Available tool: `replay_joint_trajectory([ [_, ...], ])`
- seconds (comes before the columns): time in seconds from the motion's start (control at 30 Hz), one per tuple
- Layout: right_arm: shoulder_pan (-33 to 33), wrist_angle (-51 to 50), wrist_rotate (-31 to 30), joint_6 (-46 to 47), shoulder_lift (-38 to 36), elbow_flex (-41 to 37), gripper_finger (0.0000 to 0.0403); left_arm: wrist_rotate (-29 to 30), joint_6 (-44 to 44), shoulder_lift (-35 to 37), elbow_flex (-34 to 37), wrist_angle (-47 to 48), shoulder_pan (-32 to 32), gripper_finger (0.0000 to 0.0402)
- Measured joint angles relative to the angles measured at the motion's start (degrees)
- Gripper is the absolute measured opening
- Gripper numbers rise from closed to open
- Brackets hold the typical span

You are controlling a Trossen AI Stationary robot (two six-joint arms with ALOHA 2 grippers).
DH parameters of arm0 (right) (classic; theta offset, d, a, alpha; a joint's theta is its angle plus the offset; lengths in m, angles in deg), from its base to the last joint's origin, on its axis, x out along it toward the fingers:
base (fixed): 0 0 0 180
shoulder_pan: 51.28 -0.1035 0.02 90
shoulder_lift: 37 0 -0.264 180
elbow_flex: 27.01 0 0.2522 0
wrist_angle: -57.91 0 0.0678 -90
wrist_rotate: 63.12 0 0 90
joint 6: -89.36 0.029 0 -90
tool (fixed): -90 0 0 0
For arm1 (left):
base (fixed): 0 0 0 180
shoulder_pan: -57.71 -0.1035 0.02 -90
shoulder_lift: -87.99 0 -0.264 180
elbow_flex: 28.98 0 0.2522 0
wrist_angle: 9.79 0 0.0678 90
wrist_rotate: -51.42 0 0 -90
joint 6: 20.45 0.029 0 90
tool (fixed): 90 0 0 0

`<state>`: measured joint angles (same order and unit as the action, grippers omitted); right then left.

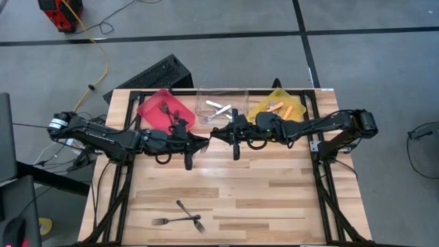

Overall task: Sort silverware by color (type)
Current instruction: Put the black fork into the pink bin

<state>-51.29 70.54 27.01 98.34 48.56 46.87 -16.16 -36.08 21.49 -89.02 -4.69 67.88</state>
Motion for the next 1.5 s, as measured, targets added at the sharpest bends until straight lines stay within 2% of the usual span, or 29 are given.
replay_joint_trajectory([
  [0.23,0.3,-1.4,-0.5,0.6,0.0,0.0,0.0020,-2.8,-4.7,4.3,0.0,9.2,0.2,0.0124],
  [0.37,1.0,-1.8,-1.4,1.6,0.0,0.0,0.0020,-4.6,-7.2,9.7,0.0,14.8,0.2,0.0155],
  [0.67,4.3,-1.4,-6.7,2.2,0.0,0.0,0.0020,-3.6,-13.8,23.2,0.0,26.7,0.2,0.0155],
  [0.9,5.9,-0.8,-9.4,4.5,0.7,0.5,0.0020,1.3,-14.2,30.3,0.0,31.7,0.2,0.0145],
  [1.13,7.8,-4.2,-7.4,4.4,12.2,14.3,0.0020,3.4,-13.8,33.3,-0.1,33.7,0.2,0.0144],
  [1.33,10.7,-15.3,-1.5,5.7,20.9,26.7,0.0020,2.5,-13.6,35.9,-0.1,34.5,0.2,0.0144],
  [1.5,12.3,-17.5,2.3,6.2,29.3,37.3,0.0020,2.4,-14.1,38.3,-0.1,36.3,0.2,0.0144],
])
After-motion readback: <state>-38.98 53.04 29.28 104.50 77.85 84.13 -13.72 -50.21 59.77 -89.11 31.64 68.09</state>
